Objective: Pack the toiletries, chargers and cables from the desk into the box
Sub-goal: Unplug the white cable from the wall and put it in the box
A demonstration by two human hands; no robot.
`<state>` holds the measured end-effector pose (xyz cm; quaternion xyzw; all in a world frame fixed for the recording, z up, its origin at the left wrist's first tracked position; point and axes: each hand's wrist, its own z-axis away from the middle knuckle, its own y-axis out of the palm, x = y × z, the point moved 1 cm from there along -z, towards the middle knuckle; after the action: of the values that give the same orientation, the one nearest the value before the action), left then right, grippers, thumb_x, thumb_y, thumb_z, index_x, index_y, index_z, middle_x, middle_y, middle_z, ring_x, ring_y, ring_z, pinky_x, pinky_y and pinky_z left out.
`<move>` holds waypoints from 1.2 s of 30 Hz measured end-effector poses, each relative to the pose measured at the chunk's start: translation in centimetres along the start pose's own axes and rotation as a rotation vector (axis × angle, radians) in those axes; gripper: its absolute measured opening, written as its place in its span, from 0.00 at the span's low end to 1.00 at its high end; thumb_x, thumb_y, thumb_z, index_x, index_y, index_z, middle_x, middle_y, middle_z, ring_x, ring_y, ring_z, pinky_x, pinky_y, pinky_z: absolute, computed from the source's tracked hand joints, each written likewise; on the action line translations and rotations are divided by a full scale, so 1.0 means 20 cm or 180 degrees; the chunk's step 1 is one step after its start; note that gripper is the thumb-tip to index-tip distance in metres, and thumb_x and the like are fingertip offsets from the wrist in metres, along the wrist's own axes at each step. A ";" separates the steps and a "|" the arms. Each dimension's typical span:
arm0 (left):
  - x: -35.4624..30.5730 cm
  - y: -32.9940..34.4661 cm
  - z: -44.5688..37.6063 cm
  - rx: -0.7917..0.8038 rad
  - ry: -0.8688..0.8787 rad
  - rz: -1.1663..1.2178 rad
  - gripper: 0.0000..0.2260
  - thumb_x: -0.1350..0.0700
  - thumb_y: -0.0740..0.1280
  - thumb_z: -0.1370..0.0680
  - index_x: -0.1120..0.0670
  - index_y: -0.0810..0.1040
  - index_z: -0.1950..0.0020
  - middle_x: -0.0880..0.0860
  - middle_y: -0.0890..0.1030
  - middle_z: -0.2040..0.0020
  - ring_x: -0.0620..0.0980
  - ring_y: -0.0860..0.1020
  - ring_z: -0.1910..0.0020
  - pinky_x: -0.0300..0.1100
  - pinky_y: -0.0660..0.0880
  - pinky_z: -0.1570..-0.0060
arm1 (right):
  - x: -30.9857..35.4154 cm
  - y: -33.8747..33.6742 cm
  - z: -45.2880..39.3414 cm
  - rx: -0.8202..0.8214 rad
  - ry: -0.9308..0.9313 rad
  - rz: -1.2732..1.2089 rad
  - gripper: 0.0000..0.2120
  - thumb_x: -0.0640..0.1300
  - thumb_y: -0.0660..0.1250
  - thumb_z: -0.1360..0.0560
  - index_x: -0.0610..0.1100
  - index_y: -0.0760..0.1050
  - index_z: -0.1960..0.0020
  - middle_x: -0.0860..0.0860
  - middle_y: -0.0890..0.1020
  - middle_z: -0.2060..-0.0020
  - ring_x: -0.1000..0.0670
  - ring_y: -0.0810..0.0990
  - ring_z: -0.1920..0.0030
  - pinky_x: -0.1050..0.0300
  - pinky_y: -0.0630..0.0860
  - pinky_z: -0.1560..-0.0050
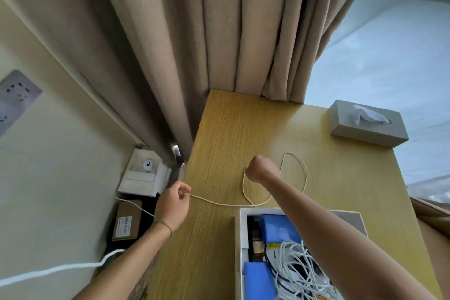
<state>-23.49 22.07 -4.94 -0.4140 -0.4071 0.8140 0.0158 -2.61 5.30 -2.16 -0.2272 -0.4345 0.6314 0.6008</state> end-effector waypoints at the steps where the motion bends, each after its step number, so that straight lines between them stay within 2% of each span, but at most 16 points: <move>1: 0.03 0.00 -0.01 -0.0013 -0.0072 0.0039 0.11 0.61 0.64 0.22 0.44 0.76 0.57 0.45 0.79 0.62 0.45 0.78 0.64 0.40 0.71 0.69 | 0.01 0.01 -0.02 0.0029 0.0058 0.0063 0.11 0.42 0.63 0.22 0.45 0.70 0.64 0.50 0.77 0.67 0.51 0.75 0.69 0.60 0.69 0.71; 6: 0.14 -0.03 -0.08 -0.0055 -0.0348 0.0096 0.09 0.61 0.63 0.22 0.46 0.75 0.54 0.46 0.79 0.61 0.46 0.78 0.67 0.40 0.67 0.72 | 0.06 0.08 -0.11 0.0107 0.0227 0.0289 0.09 0.44 0.64 0.22 0.45 0.74 0.61 0.51 0.77 0.68 0.52 0.75 0.69 0.59 0.72 0.69; 9: 0.19 -0.04 -0.12 -0.0044 -0.0436 0.0070 0.07 0.61 0.63 0.22 0.49 0.75 0.51 0.47 0.80 0.58 0.45 0.78 0.62 0.42 0.70 0.67 | 0.08 0.11 -0.15 0.0079 0.0233 0.0448 0.08 0.44 0.63 0.22 0.45 0.74 0.60 0.51 0.76 0.67 0.50 0.76 0.67 0.57 0.76 0.63; 13: 0.23 -0.04 -0.17 0.0019 -0.0493 0.0071 0.04 0.58 0.65 0.21 0.49 0.75 0.49 0.48 0.81 0.56 0.46 0.78 0.60 0.43 0.72 0.64 | 0.10 0.14 -0.19 0.0041 0.0175 0.0330 0.10 0.47 0.65 0.21 0.45 0.75 0.60 0.51 0.77 0.68 0.52 0.76 0.69 0.58 0.74 0.68; 15: 0.23 -0.02 -0.19 0.0075 -0.0479 0.0103 0.02 0.54 0.67 0.21 0.50 0.75 0.50 0.48 0.81 0.57 0.49 0.79 0.60 0.45 0.75 0.63 | 0.11 0.14 -0.20 0.0168 0.0140 0.0074 0.09 0.47 0.67 0.22 0.43 0.79 0.58 0.51 0.83 0.66 0.52 0.82 0.67 0.59 0.79 0.67; 17: 0.22 0.01 -0.21 0.0100 -0.0473 0.0112 0.06 0.48 0.68 0.21 0.50 0.74 0.51 0.47 0.81 0.58 0.49 0.80 0.60 0.46 0.77 0.61 | 0.10 0.14 -0.20 0.0288 0.0034 -0.0398 0.09 0.46 0.68 0.23 0.43 0.81 0.58 0.51 0.86 0.67 0.54 0.86 0.67 0.57 0.84 0.62; 21: 0.20 0.04 -0.25 0.0170 -0.0551 -0.0009 0.14 0.42 0.70 0.24 0.50 0.73 0.52 0.44 0.79 0.61 0.48 0.79 0.60 0.46 0.78 0.58 | 0.09 0.12 -0.12 0.0240 -0.0140 -0.1644 0.05 0.40 0.71 0.25 0.40 0.81 0.58 0.48 0.86 0.69 0.50 0.87 0.67 0.52 0.85 0.59; 25: 0.21 0.06 -0.29 0.0151 -0.0681 -0.0003 0.14 0.45 0.73 0.26 0.52 0.74 0.54 0.46 0.79 0.61 0.51 0.79 0.59 0.47 0.78 0.56 | 0.10 0.07 -0.02 0.0201 -0.0190 -0.2278 0.04 0.36 0.69 0.26 0.40 0.78 0.59 0.45 0.84 0.71 0.46 0.84 0.69 0.52 0.80 0.63; 29: 0.22 0.06 -0.30 -0.0065 -0.0781 0.0327 0.11 0.53 0.76 0.27 0.54 0.76 0.55 0.49 0.80 0.61 0.53 0.81 0.59 0.42 0.73 0.61 | 0.11 0.01 0.09 0.0242 -0.0322 -0.2599 0.02 0.35 0.69 0.25 0.35 0.78 0.55 0.46 0.81 0.70 0.47 0.81 0.71 0.53 0.79 0.66; 33: 0.14 0.02 -0.22 -0.0389 -0.0607 0.1069 0.07 0.61 0.76 0.27 0.55 0.79 0.54 0.52 0.83 0.63 0.51 0.83 0.64 0.46 0.80 0.58 | 0.11 -0.05 0.20 0.0201 -0.0585 -0.2698 0.04 0.38 0.71 0.23 0.37 0.80 0.55 0.45 0.83 0.69 0.49 0.81 0.71 0.59 0.76 0.70; 36: 0.01 -0.04 -0.12 -0.0232 -0.0461 0.1895 0.06 0.65 0.74 0.26 0.58 0.80 0.52 0.55 0.85 0.65 0.50 0.84 0.66 0.42 0.82 0.59 | 0.12 -0.09 0.29 0.0135 -0.0813 -0.2762 0.06 0.40 0.71 0.22 0.40 0.81 0.58 0.46 0.83 0.70 0.52 0.79 0.72 0.63 0.74 0.71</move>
<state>-22.18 24.22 -5.26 -0.4563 -0.2969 0.7951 -0.2672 -6.68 5.71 2.97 0.0680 -0.5471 0.3529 0.7560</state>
